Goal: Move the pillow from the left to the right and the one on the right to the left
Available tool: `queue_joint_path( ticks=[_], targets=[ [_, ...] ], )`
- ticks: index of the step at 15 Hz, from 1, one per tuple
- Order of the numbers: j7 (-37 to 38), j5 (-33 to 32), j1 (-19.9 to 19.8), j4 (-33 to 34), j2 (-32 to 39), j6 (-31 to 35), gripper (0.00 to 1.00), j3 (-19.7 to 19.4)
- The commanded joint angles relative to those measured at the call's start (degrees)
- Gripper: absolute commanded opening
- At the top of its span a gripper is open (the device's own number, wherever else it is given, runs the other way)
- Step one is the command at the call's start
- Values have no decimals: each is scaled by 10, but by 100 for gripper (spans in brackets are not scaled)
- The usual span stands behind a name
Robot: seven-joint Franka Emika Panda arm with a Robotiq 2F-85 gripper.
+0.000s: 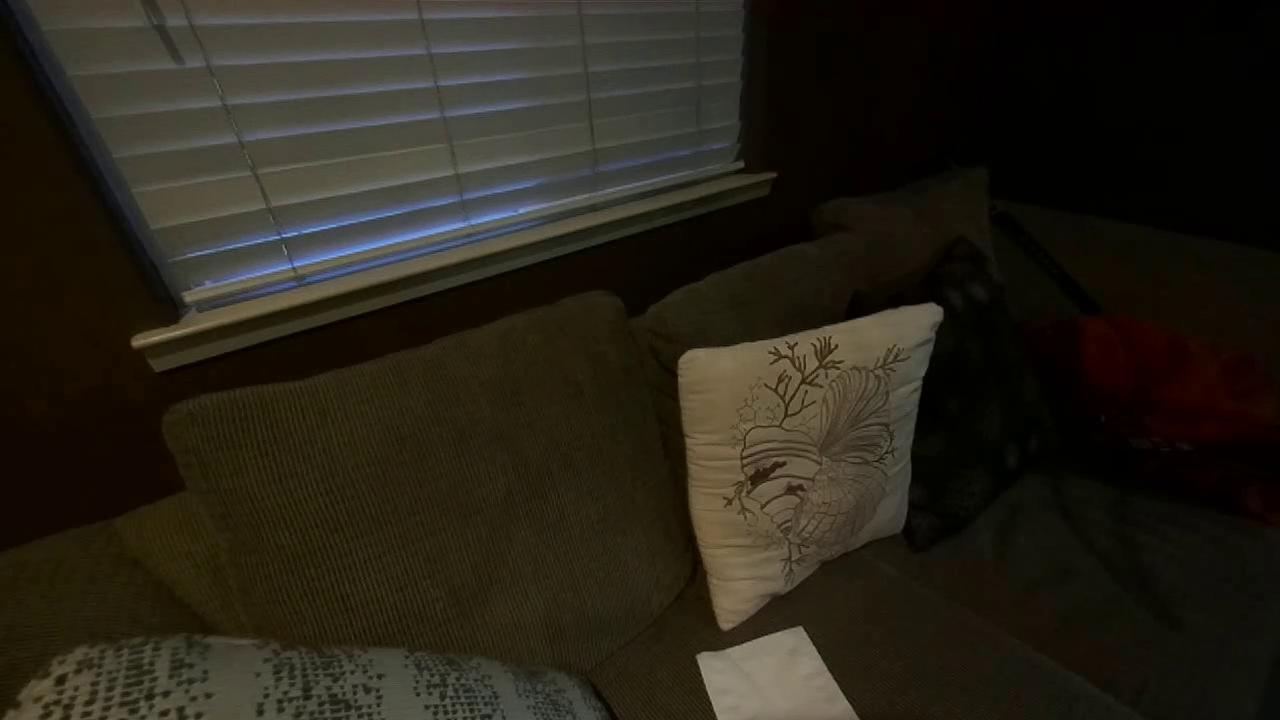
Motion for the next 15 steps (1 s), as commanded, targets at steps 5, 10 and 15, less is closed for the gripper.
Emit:
queue_joint_path(
  ticks=[5, 10, 15],
  targets=[
    [12, 3, -26, -7, 29, 10, 100, 4],
    [80, -55, -80, -24, 77, 64, 100, 28],
    [116, -133, -113, -46, 145, 157, 100, 32]
  ],
)
